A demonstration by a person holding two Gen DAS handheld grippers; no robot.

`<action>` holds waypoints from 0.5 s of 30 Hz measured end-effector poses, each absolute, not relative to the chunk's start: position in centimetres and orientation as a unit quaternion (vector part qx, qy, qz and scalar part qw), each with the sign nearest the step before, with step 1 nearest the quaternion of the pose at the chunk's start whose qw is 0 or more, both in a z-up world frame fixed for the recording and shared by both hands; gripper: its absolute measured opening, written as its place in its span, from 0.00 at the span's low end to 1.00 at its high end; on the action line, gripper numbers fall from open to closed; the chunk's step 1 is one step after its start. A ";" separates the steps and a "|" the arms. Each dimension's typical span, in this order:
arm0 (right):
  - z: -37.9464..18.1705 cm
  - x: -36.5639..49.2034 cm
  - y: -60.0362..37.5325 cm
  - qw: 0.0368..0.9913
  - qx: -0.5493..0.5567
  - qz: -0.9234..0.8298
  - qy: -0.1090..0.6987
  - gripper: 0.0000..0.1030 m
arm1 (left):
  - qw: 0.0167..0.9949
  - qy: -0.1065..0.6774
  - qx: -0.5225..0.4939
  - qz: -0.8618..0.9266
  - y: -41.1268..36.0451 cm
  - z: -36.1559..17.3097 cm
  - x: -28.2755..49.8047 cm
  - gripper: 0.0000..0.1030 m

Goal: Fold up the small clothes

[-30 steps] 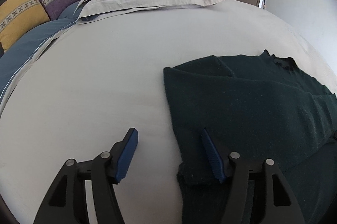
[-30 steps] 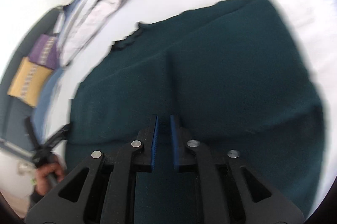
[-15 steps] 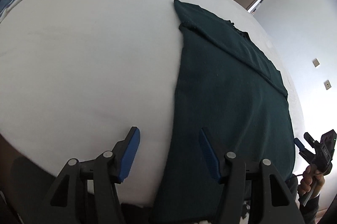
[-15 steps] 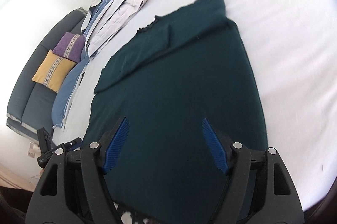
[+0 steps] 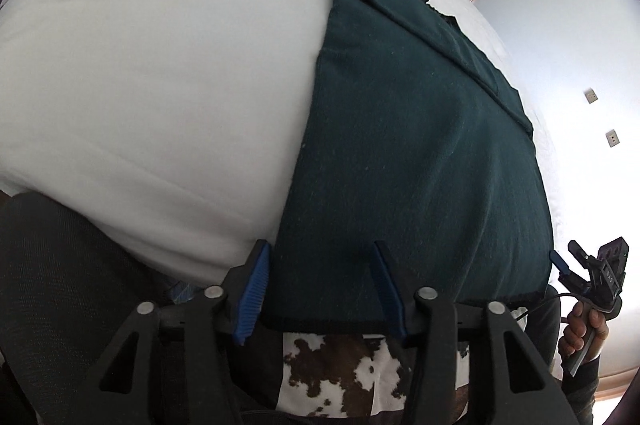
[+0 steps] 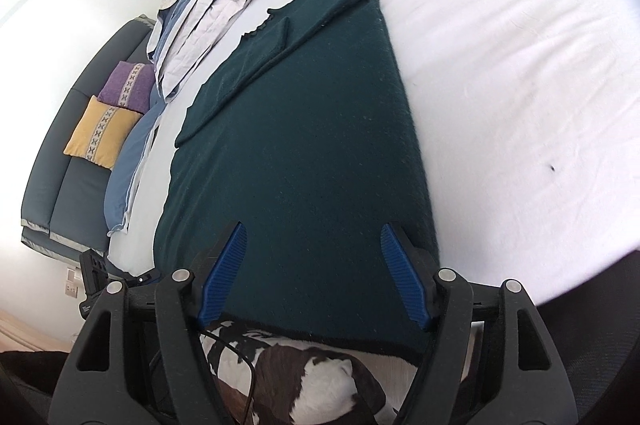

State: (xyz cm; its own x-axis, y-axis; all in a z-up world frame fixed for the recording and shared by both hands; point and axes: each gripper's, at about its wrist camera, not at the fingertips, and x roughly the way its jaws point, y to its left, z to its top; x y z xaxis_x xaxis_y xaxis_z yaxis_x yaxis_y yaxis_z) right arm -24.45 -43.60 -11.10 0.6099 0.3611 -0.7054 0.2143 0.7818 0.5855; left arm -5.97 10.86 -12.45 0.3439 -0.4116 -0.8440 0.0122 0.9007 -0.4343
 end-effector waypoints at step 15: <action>-10.9 -26.2 -45.7 0.810 0.307 0.001 0.499 0.65 | 0.778 0.571 -0.222 -0.138 11.8 -13.7 -6.4 0.35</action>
